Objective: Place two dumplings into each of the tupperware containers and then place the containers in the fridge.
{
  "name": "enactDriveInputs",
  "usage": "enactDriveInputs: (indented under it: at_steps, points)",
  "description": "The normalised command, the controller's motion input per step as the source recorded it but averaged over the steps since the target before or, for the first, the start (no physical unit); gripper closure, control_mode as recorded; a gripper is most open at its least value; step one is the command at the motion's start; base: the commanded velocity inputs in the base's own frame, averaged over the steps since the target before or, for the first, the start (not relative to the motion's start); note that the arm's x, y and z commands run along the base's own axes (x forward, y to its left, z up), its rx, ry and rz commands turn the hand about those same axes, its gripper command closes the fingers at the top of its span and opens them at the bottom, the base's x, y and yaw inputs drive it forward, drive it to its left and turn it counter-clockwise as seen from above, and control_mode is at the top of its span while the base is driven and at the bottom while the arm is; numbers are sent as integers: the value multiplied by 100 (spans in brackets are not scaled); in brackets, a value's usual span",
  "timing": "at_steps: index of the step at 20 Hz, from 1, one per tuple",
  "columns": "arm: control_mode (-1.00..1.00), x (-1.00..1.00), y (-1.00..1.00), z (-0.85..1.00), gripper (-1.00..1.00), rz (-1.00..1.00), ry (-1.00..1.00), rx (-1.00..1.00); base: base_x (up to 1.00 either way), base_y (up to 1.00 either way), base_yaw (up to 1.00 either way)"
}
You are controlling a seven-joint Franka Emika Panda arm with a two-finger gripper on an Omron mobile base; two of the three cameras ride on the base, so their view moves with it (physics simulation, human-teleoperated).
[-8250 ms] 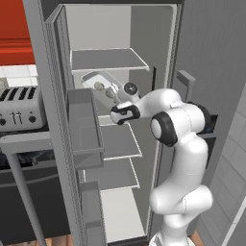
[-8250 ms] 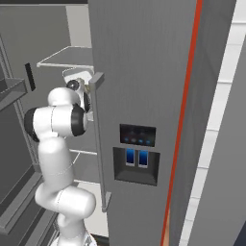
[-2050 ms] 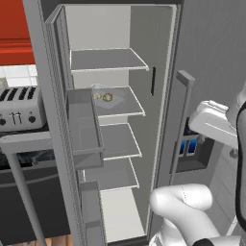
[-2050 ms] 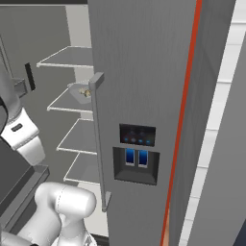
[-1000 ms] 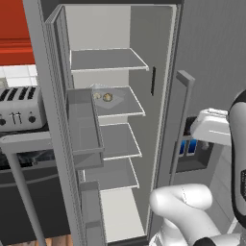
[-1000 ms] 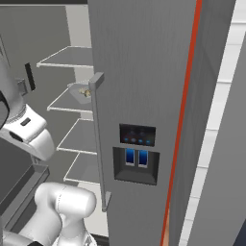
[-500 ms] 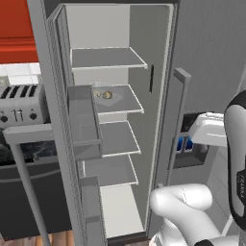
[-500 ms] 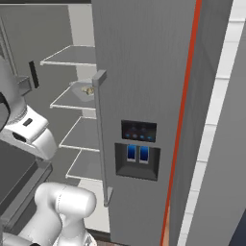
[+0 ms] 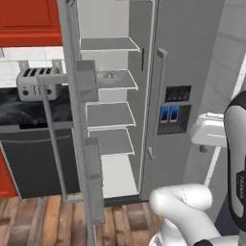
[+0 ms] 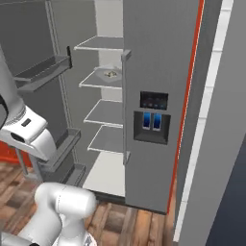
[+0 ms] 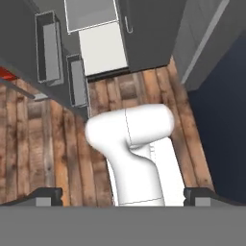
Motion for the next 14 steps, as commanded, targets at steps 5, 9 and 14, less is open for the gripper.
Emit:
enactDriveInputs:
  at_steps: [5,9,14]
  points:
    - [100,0,0,0,-100,0,0,0,-70,77,81]
    - [100,0,0,0,-100,0,0,0,-52,96,83]
    - [100,0,0,0,-100,0,0,0,-5,100,71]
